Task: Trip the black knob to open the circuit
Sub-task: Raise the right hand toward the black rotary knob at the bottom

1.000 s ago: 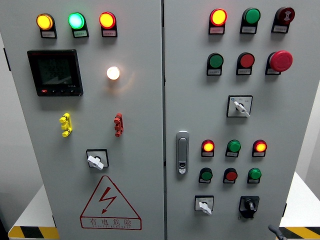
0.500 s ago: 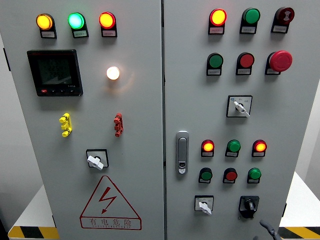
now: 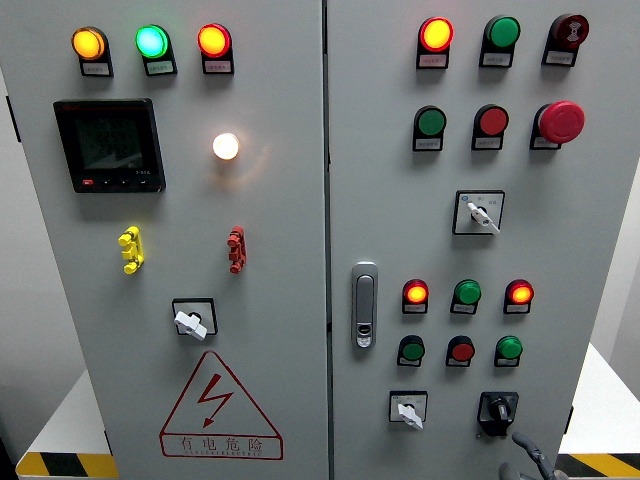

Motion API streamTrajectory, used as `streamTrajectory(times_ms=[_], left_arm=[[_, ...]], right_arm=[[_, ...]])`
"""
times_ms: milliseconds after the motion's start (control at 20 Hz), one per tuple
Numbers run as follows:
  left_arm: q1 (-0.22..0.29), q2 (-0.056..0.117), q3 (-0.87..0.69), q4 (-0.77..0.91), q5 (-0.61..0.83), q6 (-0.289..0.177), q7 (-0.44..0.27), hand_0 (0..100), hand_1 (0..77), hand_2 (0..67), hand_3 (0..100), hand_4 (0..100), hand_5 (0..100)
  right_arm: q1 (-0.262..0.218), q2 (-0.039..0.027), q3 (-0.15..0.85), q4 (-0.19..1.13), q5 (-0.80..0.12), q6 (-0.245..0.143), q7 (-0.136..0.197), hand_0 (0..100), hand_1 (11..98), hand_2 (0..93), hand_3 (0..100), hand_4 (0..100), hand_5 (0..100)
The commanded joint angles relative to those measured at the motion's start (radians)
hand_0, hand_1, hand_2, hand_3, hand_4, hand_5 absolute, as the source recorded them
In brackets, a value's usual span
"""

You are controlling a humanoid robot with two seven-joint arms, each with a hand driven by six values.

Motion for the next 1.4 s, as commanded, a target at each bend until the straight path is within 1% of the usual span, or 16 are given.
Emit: streamTrajectory(times_ms=[0, 100, 200, 550, 750, 850, 1350], left_arm=[[0.000, 0.000, 0.000, 0.000, 0.000, 0.000, 0.002, 0, 3.2, 12.7, 21, 7, 2], [0.000, 0.000, 0.000, 0.000, 0.000, 0.000, 0.000, 0, 3.2, 12.7, 21, 7, 2], [0.000, 0.000, 0.000, 0.000, 0.000, 0.000, 0.000, 0, 3.2, 12.7, 21, 7, 2], [0.000, 0.000, 0.000, 0.000, 0.000, 0.000, 0.000, 0, 3.2, 12.8, 21, 7, 2], [0.000, 0.000, 0.000, 0.000, 0.000, 0.000, 0.000, 0, 3.3, 12.7, 21, 7, 2], [0.000, 0.000, 0.000, 0.000, 0.000, 0.000, 0.002, 0, 3.4, 12.8, 21, 7, 2], [0.000, 0.000, 0.000, 0.000, 0.000, 0.000, 0.000, 0, 3.3, 12.7, 21, 7, 2]], right_arm=[[0.011, 0.0000, 0.000, -0.010, 0.002, 0.000, 0.000, 79, 53.8, 6.8, 86, 87, 100], [0.028, 0.0000, 0.000, -0.020, 0.006, 0.000, 0.000, 79, 53.7, 6.8, 86, 87, 100], [0.034, 0.0000, -0.002, -0.023, 0.006, 0.000, 0.000, 80, 53.6, 6.8, 86, 87, 100], [0.032, 0.0000, -0.006, -0.017, 0.007, -0.002, -0.002, 81, 53.4, 6.8, 87, 87, 100], [0.032, 0.0000, -0.026, -0.015, 0.007, -0.002, -0.003, 81, 53.3, 6.8, 88, 87, 100], [0.032, 0.0000, -0.031, -0.014, 0.007, -0.002, -0.011, 81, 53.2, 6.8, 88, 87, 100], [0.034, 0.0000, -0.054, -0.014, 0.007, -0.002, -0.012, 82, 52.6, 6.7, 89, 87, 100]])
